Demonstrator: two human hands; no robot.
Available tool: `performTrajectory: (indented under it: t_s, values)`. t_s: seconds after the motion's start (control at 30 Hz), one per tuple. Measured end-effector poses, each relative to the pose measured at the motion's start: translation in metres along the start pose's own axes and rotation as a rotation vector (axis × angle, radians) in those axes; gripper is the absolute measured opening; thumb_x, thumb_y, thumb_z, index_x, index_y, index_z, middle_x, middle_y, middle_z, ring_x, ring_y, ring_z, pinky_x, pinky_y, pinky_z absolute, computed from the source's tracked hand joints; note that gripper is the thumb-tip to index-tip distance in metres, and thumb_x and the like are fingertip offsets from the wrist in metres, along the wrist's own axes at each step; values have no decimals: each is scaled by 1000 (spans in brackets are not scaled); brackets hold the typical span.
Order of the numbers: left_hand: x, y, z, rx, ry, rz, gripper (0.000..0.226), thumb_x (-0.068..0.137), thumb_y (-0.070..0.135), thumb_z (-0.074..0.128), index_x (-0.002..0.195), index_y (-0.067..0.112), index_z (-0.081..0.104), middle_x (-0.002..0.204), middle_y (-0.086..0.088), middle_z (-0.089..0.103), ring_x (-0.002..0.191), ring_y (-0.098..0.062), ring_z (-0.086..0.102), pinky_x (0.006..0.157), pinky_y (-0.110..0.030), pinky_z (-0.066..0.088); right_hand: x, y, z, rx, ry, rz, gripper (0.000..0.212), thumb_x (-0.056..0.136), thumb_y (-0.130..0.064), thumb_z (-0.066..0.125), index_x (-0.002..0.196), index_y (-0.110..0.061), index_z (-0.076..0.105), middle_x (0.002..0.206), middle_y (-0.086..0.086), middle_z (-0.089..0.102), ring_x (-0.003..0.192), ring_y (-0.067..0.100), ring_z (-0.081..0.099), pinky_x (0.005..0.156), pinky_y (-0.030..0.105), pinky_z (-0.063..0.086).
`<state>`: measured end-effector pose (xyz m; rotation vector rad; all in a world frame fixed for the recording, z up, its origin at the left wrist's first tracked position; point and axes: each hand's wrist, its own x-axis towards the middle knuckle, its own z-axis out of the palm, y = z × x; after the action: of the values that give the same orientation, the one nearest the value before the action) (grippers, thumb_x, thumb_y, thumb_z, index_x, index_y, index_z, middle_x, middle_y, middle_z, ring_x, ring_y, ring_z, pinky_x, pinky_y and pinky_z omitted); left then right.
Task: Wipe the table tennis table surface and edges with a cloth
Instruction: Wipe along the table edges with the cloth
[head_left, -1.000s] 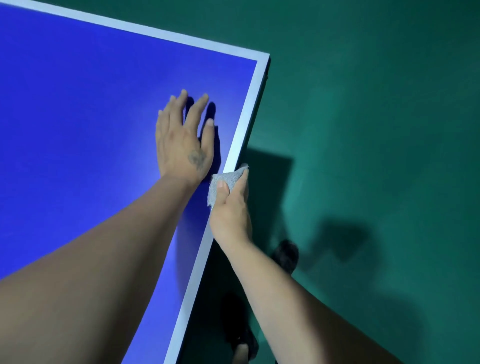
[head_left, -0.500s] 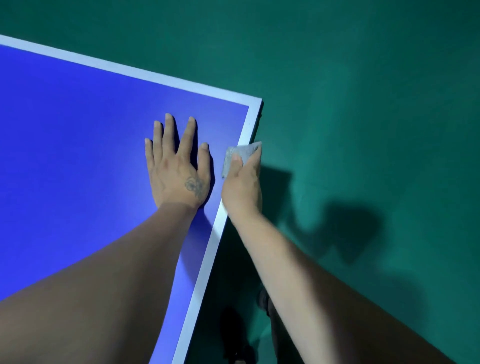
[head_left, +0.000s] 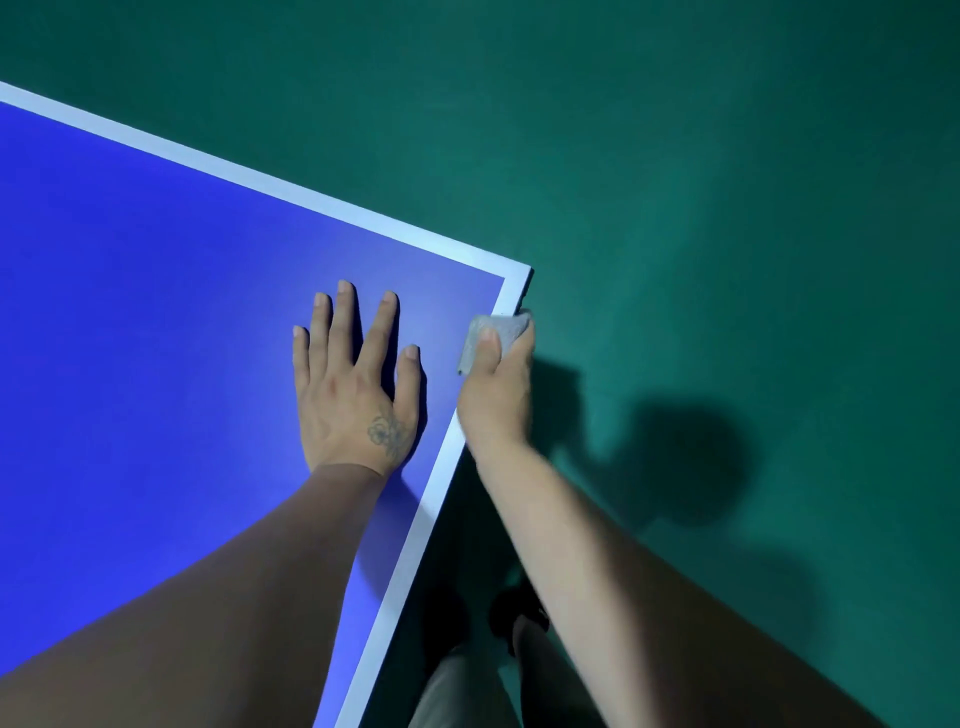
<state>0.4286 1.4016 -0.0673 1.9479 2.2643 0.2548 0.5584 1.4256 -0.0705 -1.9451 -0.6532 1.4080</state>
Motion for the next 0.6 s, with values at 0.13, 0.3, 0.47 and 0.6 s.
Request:
performTrajectory:
  t_s: [0.13,0.3,0.47,0.6]
  values:
    - [0,1,-1,-25,16,0,58,111,47,40,167,33,35,179,-4,17,167,-25,5,134,-52,7,41,-31,0,86,48,17,58,116,-36,33,168,-22,14,171,-1,30,145,19,44,101,19,30]
    - [0,1,-2,-20,30,2,57,111,47,40,166,31,38,179,-4,19,166,-27,9,134,-53,9,39,-35,-2,92,77,-27,53,115,-37,34,166,-28,23,166,-4,39,133,12,52,97,18,35]
    - [2,2,-4,-24,22,-6,57,111,47,40,166,31,39,179,-2,19,167,-25,8,134,-54,11,35,-27,-28,-78,-54,-194,58,116,-30,33,170,-25,12,174,-15,21,156,4,28,115,10,21]
    - [1,3,-5,-57,38,-9,56,110,45,44,165,31,42,178,0,21,167,-23,10,133,-55,13,50,-29,-50,-196,-188,-291,55,116,-26,34,168,-25,17,170,-24,26,154,0,28,106,-5,20]
